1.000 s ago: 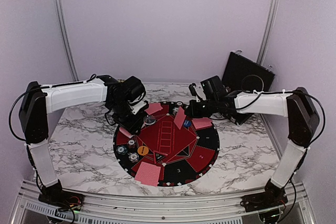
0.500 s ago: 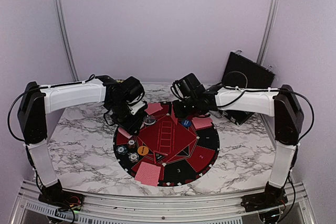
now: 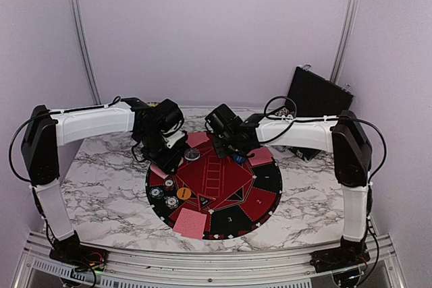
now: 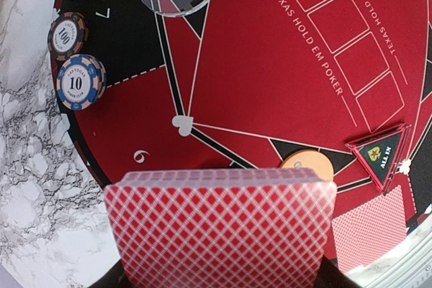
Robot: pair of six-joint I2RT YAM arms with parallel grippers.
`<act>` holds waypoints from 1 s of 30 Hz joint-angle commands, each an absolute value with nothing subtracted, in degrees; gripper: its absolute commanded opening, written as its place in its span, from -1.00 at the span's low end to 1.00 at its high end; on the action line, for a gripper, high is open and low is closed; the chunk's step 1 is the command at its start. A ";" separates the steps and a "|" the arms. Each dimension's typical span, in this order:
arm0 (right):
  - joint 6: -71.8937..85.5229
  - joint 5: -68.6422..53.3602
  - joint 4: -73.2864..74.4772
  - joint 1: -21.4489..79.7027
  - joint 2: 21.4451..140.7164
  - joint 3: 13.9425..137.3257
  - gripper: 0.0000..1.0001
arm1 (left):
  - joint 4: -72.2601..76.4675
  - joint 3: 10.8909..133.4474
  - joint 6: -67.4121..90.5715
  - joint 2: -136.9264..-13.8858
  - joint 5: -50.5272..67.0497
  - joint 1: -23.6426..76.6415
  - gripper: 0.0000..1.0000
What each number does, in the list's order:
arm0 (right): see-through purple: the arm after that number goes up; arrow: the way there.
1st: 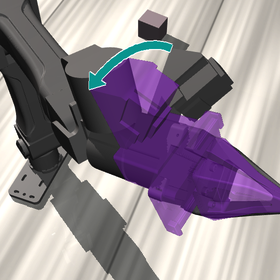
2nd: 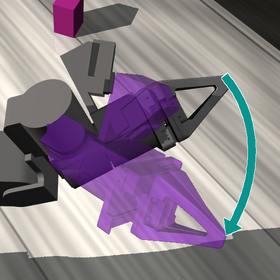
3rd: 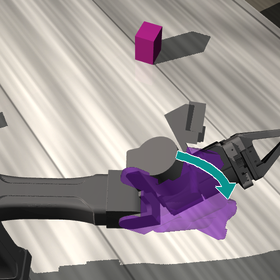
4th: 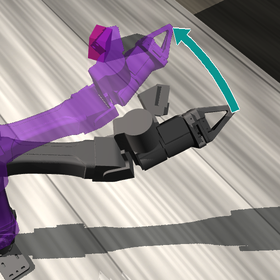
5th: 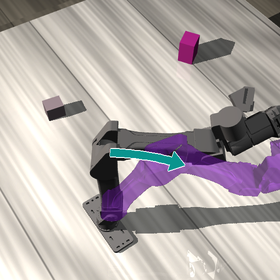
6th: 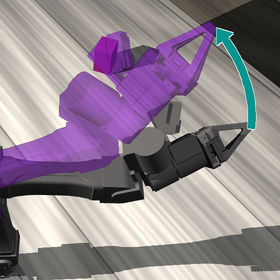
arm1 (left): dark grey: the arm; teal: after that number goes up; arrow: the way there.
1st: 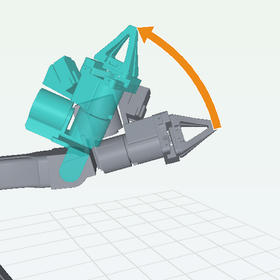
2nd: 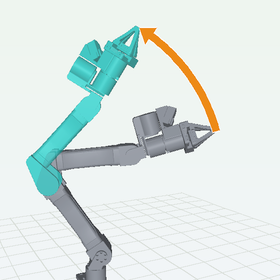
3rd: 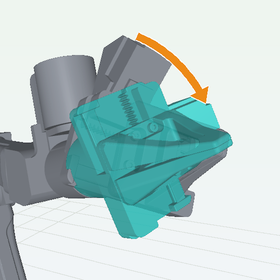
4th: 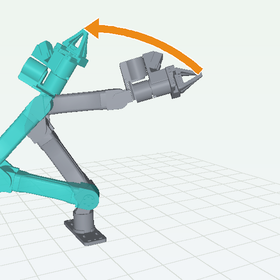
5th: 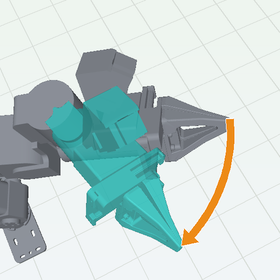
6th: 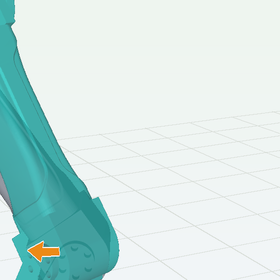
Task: Distribute texas hold em gaming equipment
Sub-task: Flop the poker card in the community card area.
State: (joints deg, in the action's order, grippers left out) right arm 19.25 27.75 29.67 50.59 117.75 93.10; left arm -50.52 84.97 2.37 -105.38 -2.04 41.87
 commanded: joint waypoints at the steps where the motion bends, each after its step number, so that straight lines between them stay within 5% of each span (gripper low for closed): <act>1: 20.30 30.35 31.32 51.12 118.75 95.66 -1.00 | -50.18 84.49 2.11 -102.62 -2.20 41.40 -0.47; 21: 21.53 23.19 28.53 51.13 121.39 97.56 -0.99 | -49.85 82.88 2.17 -101.37 -2.07 40.70 -0.47; 30: 23.25 13.60 24.70 50.40 121.66 97.82 -0.61 | -49.57 81.76 2.11 -100.37 -2.09 40.25 -0.47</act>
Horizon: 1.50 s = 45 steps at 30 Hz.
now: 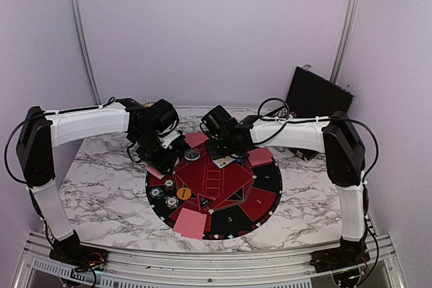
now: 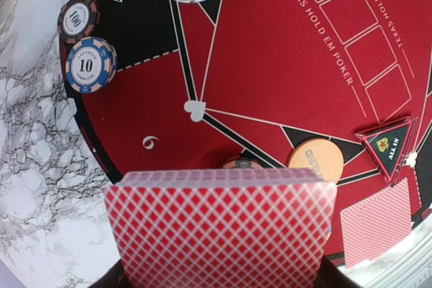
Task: Distribute texas hold em gaming equipment
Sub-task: Flop the poker card in the community card area, then adjust the poker card in the community card area.
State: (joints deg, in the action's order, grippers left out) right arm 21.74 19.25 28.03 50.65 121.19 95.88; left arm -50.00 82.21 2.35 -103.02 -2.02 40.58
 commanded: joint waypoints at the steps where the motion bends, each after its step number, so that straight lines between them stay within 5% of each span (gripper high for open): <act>1: 23.55 11.85 23.94 49.98 121.34 97.36 -0.58 | -49.57 81.74 2.11 -100.37 -2.07 40.25 -0.47; 12: 25.89 -8.71 10.35 39.73 111.97 78.28 -0.29 | -49.57 82.13 1.76 -100.94 -1.73 40.23 -0.47; 26: 27.67 -12.63 7.10 38.67 113.45 72.14 0.24 | -49.48 83.15 2.11 -102.05 -1.23 40.25 -0.47; 45: 30.49 -14.79 5.83 41.40 123.38 80.47 0.29 | -49.28 82.53 1.78 -101.72 -1.72 40.17 -0.47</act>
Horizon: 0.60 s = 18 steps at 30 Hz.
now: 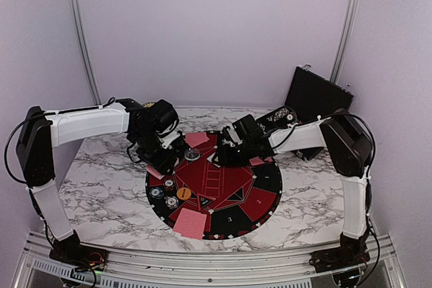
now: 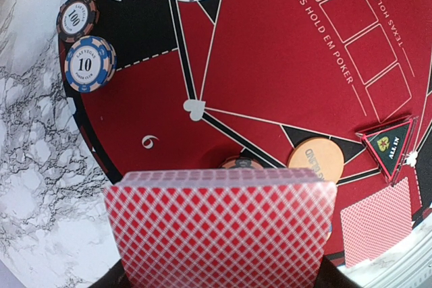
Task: Distribute texas hold em gaming equipment
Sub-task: Adjust the poker card in the community card area.
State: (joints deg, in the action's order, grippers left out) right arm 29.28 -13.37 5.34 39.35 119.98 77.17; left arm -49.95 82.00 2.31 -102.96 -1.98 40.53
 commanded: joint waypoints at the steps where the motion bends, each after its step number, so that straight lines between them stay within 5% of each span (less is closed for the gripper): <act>1: 30.56 -14.97 5.99 41.74 124.34 81.38 0.30 | -49.25 82.49 1.76 -101.74 -1.75 40.17 -0.47; 18: 32.55 -18.52 5.77 42.98 130.17 89.16 0.30 | -49.22 82.28 2.11 -101.06 -1.82 40.17 -0.47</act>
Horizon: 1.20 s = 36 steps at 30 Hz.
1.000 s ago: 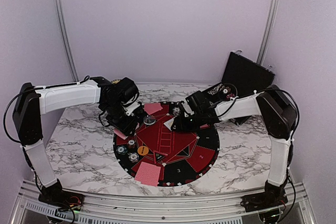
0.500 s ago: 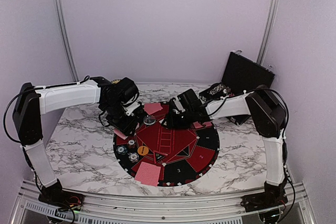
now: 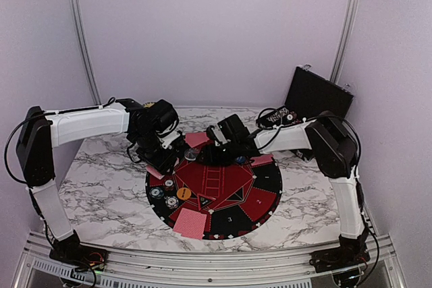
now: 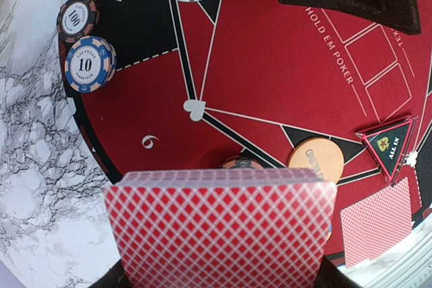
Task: Distribute texas hold em gaming equipment
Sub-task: Adjust the poker card in the community card area, then pick up the poker card from the face-down deck piles.
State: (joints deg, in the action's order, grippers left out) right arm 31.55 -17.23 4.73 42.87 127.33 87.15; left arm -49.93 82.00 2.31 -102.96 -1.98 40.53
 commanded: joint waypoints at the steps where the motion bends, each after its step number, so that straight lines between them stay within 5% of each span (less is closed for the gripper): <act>1: 32.59 -18.42 5.59 43.00 130.39 89.20 0.30 | -49.22 82.27 2.11 -100.92 -1.84 40.17 -0.47; 22: 32.99 -19.60 4.74 41.08 133.12 94.89 0.31 | -49.22 82.91 1.94 -100.99 -1.63 40.17 -0.47; 36: 36.94 -27.16 -1.69 38.50 117.60 84.15 0.43 | -49.30 83.97 1.69 -101.24 -0.78 40.47 -0.48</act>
State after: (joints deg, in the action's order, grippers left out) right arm 34.37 -23.03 2.76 40.05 123.24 87.55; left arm -49.91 82.02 2.28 -102.96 -1.48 40.53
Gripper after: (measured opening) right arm 0.716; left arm 0.664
